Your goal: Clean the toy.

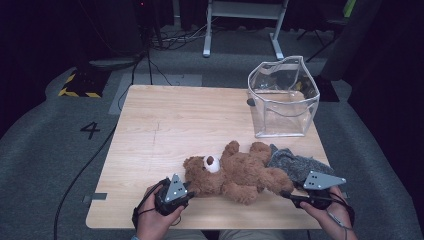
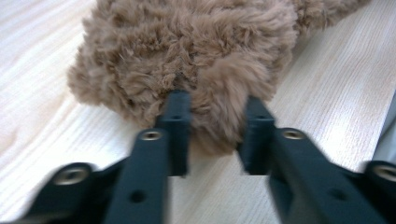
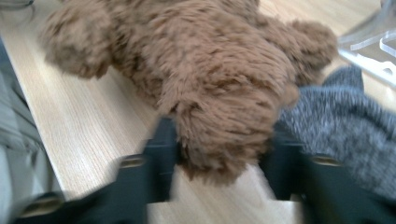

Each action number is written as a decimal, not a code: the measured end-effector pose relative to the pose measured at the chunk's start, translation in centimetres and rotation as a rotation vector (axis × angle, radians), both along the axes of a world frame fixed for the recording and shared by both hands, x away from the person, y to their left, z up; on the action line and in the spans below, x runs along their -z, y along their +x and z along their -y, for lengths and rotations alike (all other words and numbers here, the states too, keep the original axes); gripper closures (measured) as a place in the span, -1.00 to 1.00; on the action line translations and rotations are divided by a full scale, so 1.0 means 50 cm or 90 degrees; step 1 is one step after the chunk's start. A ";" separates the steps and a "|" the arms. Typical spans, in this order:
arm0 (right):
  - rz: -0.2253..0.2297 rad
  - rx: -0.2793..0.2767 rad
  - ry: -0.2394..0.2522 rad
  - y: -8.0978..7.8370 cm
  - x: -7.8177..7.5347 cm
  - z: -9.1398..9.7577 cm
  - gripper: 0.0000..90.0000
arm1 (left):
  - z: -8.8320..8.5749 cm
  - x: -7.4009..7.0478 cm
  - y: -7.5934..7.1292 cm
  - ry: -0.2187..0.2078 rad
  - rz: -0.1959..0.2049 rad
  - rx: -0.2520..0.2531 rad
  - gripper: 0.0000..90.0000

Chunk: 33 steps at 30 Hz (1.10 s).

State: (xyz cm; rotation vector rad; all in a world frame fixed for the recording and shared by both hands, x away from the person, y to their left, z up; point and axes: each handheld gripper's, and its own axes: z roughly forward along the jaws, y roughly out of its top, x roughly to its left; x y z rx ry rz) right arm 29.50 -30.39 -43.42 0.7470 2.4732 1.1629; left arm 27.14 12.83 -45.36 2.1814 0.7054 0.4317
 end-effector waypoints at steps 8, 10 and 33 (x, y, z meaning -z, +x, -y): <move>0.018 -0.004 0.020 -0.032 -0.106 0.012 0.64 | -0.002 -0.071 -0.037 -0.039 -0.005 0.053 0.82; 0.013 -0.007 0.025 -0.036 -0.119 0.013 0.65 | -0.011 -0.098 -0.048 -0.069 -0.013 0.068 0.83; -0.194 0.085 0.167 0.169 -0.028 0.018 0.62 | -0.046 -0.030 0.063 -0.186 -0.093 -0.029 0.82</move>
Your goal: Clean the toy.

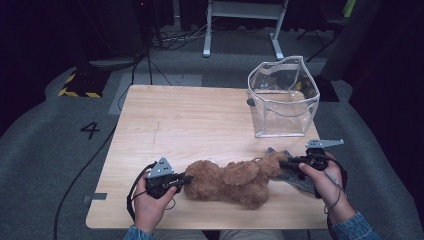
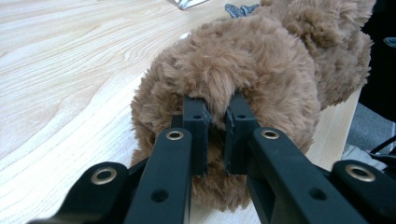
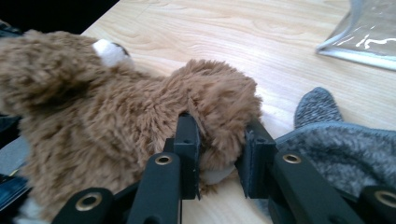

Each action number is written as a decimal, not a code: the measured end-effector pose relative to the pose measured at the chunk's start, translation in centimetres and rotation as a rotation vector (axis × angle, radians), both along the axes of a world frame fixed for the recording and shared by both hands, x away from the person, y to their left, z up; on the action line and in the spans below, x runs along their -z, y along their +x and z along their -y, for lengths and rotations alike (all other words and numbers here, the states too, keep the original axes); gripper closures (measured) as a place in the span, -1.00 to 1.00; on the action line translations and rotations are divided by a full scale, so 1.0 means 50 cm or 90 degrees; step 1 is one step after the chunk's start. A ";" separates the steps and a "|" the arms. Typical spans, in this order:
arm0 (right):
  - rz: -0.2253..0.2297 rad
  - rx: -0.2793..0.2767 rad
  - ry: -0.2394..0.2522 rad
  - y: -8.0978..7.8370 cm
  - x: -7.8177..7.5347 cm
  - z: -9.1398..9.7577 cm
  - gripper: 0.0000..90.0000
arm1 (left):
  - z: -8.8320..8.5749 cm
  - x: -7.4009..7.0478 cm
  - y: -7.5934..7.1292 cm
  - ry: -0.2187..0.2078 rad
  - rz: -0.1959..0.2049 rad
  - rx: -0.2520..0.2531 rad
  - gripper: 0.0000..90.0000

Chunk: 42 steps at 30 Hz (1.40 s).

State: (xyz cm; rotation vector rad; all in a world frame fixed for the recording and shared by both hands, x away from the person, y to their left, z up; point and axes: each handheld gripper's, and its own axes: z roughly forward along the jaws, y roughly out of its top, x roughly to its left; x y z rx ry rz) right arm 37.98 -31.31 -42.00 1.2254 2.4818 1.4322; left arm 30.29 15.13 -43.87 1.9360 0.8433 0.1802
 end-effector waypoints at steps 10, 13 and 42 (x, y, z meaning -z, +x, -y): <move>0.011 0.037 -0.014 0.023 0.015 -0.010 0.65 | 0.011 -0.004 0.003 0.012 0.092 0.073 -0.23; 0.020 0.044 -0.018 0.027 0.018 -0.014 0.65 | 0.025 0.000 0.008 0.011 0.071 0.108 -0.11; 0.054 0.106 -0.274 -0.018 0.115 0.101 0.69 | 0.040 0.010 0.023 0.041 0.043 0.064 0.79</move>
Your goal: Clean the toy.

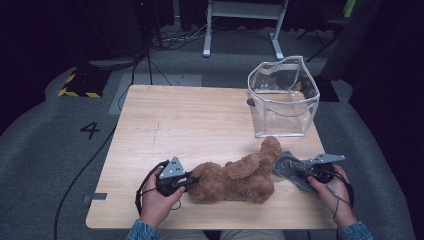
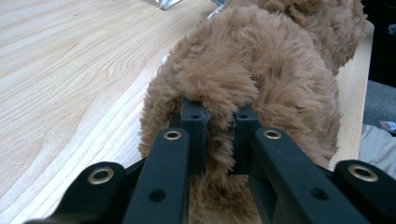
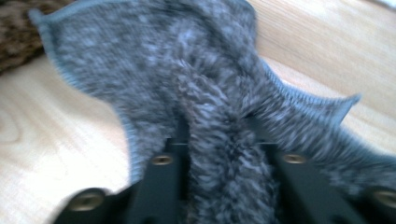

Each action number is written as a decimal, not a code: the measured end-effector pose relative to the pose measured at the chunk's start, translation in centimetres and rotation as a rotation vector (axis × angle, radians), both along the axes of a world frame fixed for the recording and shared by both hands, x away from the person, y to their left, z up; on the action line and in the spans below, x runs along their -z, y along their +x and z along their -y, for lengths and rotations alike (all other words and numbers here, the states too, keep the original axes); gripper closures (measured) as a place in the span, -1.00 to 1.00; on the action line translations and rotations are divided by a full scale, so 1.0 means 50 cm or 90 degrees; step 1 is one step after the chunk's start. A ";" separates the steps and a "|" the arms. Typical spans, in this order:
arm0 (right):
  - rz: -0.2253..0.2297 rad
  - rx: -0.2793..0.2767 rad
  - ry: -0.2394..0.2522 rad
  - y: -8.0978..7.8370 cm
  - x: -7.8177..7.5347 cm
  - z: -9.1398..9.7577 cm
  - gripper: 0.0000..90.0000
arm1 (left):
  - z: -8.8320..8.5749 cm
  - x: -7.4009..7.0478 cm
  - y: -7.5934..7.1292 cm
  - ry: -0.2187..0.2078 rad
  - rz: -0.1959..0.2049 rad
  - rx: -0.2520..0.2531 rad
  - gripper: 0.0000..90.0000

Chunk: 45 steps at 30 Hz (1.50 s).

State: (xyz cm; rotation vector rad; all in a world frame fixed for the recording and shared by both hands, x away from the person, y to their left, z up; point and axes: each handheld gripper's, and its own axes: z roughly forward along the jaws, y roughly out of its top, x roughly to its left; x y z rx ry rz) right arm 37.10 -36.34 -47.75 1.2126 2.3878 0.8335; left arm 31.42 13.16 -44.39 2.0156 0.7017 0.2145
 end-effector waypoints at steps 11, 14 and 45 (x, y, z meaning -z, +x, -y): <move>0.191 -0.100 0.131 -0.108 -0.243 -0.053 0.75 | 0.001 0.001 0.002 -0.006 -0.002 -0.009 0.79; 0.215 -0.180 0.160 -0.129 -0.291 -0.118 0.75 | 0.002 0.001 0.002 -0.005 -0.001 -0.010 0.79; 0.111 -0.240 0.160 -0.071 -0.138 -0.237 0.75 | 0.008 0.001 0.002 0.010 0.020 -0.030 0.81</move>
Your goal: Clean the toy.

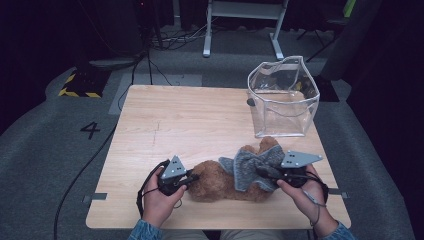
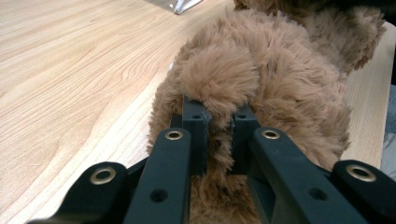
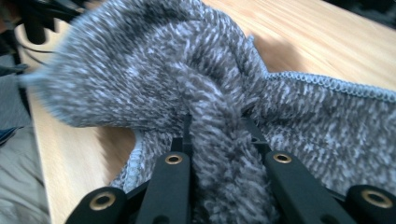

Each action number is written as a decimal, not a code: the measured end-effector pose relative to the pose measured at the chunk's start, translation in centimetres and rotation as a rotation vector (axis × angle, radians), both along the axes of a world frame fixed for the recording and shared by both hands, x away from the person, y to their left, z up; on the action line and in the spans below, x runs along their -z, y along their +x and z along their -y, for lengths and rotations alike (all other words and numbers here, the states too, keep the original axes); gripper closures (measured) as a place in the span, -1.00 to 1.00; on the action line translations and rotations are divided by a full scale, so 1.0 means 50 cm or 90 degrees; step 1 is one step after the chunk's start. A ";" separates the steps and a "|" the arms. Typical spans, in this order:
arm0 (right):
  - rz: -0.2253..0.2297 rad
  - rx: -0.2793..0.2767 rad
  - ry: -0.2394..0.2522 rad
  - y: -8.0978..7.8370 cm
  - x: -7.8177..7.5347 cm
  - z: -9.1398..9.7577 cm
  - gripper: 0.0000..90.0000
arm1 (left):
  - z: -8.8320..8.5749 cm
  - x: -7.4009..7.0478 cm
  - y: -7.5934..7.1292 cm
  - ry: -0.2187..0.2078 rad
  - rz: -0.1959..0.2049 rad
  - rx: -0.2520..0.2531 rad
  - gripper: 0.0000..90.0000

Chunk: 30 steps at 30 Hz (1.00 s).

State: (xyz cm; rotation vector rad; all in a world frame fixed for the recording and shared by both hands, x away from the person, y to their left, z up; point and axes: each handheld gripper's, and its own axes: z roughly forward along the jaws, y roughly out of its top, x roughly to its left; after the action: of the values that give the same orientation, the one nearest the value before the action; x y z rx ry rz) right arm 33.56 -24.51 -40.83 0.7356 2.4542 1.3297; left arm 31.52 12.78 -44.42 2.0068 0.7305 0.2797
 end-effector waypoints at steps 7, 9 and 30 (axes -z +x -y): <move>-0.038 0.122 -0.045 0.028 0.055 0.120 0.75 | -0.003 0.002 0.000 0.001 0.000 -0.007 0.81; -0.039 0.148 -0.029 0.028 0.048 0.148 0.74 | -0.003 0.002 0.001 0.001 0.003 -0.006 0.81; -0.019 0.044 0.004 0.085 -0.009 -0.026 0.74 | -0.002 0.006 -0.001 -0.004 0.011 -0.008 0.80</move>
State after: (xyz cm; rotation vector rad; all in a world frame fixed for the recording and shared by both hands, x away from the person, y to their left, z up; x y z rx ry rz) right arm 37.79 -23.19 -40.37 0.8388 2.4254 1.3112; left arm 31.49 12.86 -44.73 1.9928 0.7320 0.3008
